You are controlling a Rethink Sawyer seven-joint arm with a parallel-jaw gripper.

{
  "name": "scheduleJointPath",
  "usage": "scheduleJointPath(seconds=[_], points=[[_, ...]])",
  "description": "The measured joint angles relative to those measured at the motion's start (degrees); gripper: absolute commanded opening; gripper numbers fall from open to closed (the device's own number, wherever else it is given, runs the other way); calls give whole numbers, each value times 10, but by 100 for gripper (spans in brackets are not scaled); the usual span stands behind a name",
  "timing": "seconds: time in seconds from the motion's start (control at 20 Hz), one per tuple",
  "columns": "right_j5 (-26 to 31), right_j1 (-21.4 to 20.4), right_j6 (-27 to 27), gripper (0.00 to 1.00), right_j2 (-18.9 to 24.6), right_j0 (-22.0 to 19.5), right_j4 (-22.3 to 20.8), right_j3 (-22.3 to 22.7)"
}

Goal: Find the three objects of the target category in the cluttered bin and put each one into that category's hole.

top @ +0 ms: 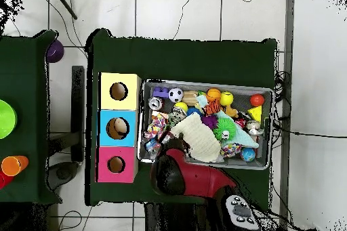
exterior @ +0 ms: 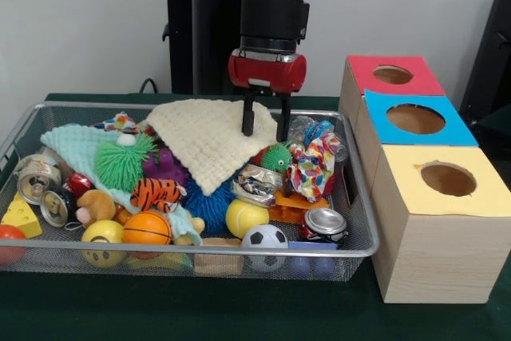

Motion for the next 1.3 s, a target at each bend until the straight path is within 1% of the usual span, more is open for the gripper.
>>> scheduleJointPath(seconds=[0.05, 0.9, 0.95, 1.3], points=[[0, 4, 0, 0, 1, 0, -4, 0], [0, 4, 0, 0, 3, 1, -16, -2], [0, 4, 0, 100, 3, 2, -16, -3], [0, 4, 0, 100, 4, 3, -16, -4]])
